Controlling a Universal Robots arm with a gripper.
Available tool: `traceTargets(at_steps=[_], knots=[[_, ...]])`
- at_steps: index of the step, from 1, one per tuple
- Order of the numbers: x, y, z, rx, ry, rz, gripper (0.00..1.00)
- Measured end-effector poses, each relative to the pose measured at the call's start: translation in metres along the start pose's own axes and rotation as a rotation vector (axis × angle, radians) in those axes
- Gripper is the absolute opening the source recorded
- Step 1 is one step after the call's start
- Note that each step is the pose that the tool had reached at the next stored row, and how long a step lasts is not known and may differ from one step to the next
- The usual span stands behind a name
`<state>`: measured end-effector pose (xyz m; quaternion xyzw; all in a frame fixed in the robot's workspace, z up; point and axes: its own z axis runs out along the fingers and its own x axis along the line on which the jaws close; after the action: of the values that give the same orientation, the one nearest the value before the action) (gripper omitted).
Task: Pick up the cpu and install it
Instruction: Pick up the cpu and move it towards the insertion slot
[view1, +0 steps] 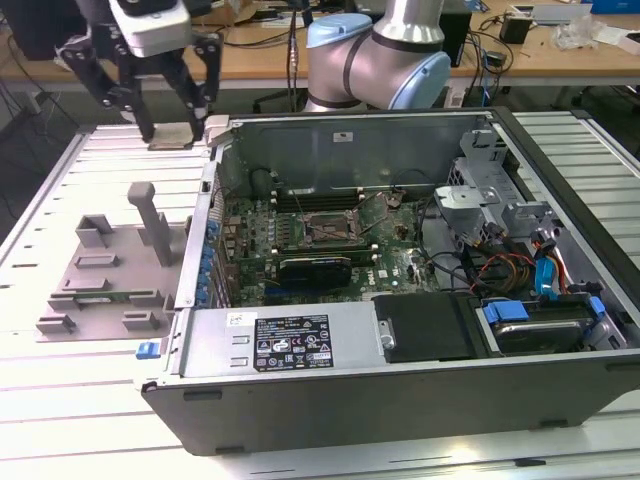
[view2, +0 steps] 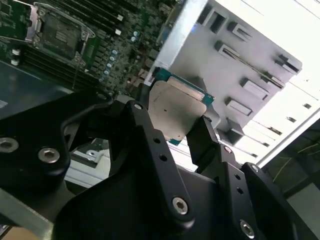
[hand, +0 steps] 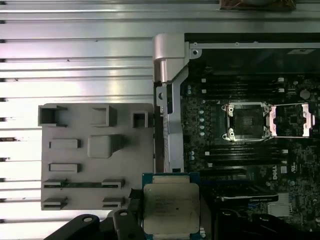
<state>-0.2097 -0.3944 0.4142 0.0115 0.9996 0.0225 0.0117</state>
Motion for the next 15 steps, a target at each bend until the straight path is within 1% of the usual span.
traceTargets(at_steps=[2, 4, 5, 6, 7, 11, 15], knots=[[-0.0143, -0.0007, 0.0003, 0.0001, 0.0008, 0.000, 0.54], [-0.0229, -0.0012, 0.0004, 0.0001, 0.0013, 0.000, 0.54], [-0.0291, -0.0015, 0.0005, 0.0001, 0.0017, 0.000, 0.54], [-0.0372, -0.0020, 0.0007, 0.0001, 0.0020, 0.000, 0.54], [-0.0427, -0.0022, 0.0009, 0.0001, 0.0023, 0.000, 0.54], [-0.0603, -0.0031, 0.0012, 0.0001, 0.0031, 0.000, 0.54], [-0.0812, -0.0039, 0.0017, 0.0001, 0.0040, 0.000, 0.54]])
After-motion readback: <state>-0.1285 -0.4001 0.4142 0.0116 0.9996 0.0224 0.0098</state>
